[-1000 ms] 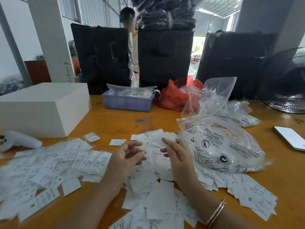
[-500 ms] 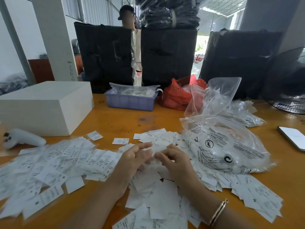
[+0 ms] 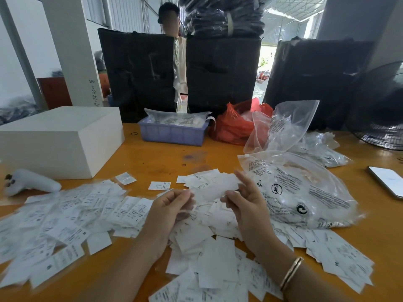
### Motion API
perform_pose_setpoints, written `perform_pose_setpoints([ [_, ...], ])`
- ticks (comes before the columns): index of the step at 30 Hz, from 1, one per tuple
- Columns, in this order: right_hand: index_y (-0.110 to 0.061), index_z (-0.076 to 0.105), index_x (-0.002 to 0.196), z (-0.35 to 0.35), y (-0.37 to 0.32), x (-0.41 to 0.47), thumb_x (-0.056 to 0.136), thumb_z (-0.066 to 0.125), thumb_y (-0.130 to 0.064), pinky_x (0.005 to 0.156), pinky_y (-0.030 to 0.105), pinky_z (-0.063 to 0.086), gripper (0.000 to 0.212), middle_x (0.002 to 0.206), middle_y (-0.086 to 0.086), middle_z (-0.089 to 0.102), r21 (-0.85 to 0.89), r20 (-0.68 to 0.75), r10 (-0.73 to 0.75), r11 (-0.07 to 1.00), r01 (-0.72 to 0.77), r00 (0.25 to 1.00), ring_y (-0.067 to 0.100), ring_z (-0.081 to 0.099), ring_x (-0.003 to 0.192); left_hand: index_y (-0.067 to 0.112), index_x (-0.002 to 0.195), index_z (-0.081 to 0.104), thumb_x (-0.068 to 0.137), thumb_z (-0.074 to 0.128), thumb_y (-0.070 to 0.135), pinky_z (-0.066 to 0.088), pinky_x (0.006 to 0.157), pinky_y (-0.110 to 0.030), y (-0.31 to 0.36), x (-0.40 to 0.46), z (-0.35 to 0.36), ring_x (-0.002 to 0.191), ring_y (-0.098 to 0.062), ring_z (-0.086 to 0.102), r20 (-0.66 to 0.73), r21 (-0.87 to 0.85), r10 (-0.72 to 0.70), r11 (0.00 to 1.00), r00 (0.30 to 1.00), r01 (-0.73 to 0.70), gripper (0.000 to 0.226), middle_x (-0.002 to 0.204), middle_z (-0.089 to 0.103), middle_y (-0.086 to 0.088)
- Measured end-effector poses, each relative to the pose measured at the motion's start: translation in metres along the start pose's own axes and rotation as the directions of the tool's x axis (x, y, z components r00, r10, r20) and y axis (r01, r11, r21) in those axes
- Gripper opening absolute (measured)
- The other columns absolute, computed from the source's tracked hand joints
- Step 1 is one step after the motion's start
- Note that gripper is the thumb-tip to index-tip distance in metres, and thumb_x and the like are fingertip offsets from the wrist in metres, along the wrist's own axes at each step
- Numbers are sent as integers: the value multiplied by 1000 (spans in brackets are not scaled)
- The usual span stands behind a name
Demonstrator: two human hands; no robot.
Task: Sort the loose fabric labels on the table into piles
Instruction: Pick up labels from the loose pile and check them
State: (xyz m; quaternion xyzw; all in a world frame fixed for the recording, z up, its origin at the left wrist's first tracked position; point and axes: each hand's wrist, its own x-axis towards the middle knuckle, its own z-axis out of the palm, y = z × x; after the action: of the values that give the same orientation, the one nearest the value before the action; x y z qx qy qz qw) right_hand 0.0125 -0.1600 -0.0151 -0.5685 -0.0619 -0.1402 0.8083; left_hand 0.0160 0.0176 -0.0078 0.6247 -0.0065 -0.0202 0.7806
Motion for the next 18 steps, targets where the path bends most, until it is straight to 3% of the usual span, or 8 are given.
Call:
perform_pose_setpoints([
  [3,-19,74,68,1,1,-1,83,53,16,72,21,53,44,88,-4,70,-84,53,-35,996,39,998,17,65,93,19,71,75,68,68,32,51,67,-25,2,-1,1,79,-11,69,54,-111,-20,993,998,26,15,85,74,-2],
  [7,-25,70,55,6,2,-3,79,46,23,70,17,46,59,98,-15,64,-257,110,-77,961,103,991,-1,58,98,12,69,73,67,69,24,57,64,-27,6,2,0,80,-15,71,115,-265,-60,960,992,89,13,96,74,-3],
  [10,-29,69,54,6,1,-4,78,46,24,69,7,42,63,94,-11,65,-337,119,-121,929,154,985,-8,58,91,10,72,74,67,71,23,57,65,-27,5,2,0,81,-21,71,155,-277,-76,954,985,117,15,89,73,-10],
  [14,-24,70,66,5,3,-4,82,42,22,76,10,42,56,84,-13,69,-373,211,-92,912,167,973,-1,61,92,17,70,76,63,72,31,54,63,-19,0,2,0,74,-16,71,84,-89,-27,995,996,35,16,77,73,-8],
  [16,-17,73,72,5,2,-4,85,40,14,75,18,46,47,85,-8,69,-253,240,-18,964,81,971,10,61,90,20,69,75,62,72,34,54,65,-19,-1,3,-1,72,-13,70,48,-34,1,999,999,0,16,73,72,-3],
  [18,-12,75,84,6,1,-3,90,47,-7,74,26,50,29,90,0,69,-83,253,67,995,-47,965,19,62,89,20,71,76,62,71,35,55,68,-20,-2,4,-1,73,-13,70,18,7,47,999,999,-47,18,73,72,-2],
])
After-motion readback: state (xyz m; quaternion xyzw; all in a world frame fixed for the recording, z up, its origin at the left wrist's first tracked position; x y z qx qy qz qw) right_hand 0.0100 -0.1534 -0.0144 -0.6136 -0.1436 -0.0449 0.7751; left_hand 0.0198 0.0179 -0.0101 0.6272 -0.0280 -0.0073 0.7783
